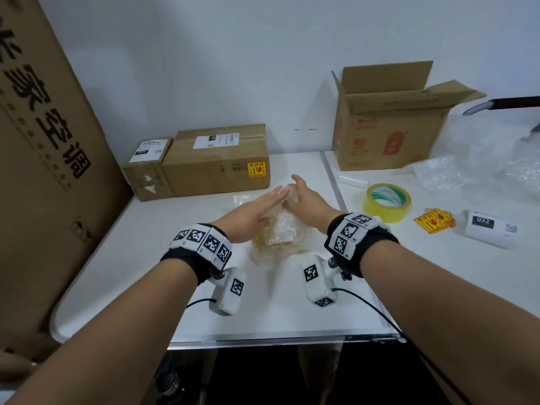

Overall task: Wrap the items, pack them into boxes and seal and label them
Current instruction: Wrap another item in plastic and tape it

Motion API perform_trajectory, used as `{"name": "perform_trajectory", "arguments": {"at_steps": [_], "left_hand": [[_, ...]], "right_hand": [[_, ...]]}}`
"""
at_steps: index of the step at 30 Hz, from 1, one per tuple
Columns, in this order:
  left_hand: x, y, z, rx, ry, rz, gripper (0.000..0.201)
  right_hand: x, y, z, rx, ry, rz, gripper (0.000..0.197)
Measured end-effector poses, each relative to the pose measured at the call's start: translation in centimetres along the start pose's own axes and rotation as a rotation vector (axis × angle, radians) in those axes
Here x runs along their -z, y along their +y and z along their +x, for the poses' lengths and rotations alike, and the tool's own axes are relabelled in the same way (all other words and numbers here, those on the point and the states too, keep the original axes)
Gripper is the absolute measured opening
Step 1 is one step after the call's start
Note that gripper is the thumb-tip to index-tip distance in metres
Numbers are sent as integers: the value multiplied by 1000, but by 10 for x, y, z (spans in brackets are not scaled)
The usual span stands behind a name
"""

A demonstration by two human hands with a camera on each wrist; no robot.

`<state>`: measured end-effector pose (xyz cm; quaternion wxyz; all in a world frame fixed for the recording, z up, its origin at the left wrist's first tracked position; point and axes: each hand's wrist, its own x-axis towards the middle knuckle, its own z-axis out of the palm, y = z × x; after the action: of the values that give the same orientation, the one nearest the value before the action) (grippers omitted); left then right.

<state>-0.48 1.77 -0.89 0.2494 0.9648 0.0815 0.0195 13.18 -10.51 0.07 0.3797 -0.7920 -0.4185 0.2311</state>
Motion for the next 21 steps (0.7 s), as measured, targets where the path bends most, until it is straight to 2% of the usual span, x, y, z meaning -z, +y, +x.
{"name": "perform_trajectory", "arguments": {"at_steps": [4, 7, 9, 11, 13, 16, 18, 21], "left_hand": [[-6, 0, -5, 54, 17, -21, 65], [-4, 7, -4, 108, -33, -121, 64], [0, 11, -4, 143, -122, -149, 72], [2, 15, -1, 178, -205, -107, 90], [-1, 18, 2, 208, -211, -11, 109], [-14, 17, 6, 200, -61, 118, 118], [-18, 12, 6, 178, -3, 102, 116], [-14, 1, 2, 160, 25, 23, 109]], "right_hand": [[0, 2, -7, 62, -68, 18, 83], [-5, 13, -14, 70, -76, -42, 97], [-6, 16, -17, 48, -53, -10, 100], [-6, 16, -16, 33, -62, -18, 100], [-4, 14, -16, 24, -87, -38, 93], [5, 15, -17, -3, -57, 62, 66], [12, 23, -17, -55, 66, 171, 53], [23, 41, -14, -136, 269, 188, 37]]}}
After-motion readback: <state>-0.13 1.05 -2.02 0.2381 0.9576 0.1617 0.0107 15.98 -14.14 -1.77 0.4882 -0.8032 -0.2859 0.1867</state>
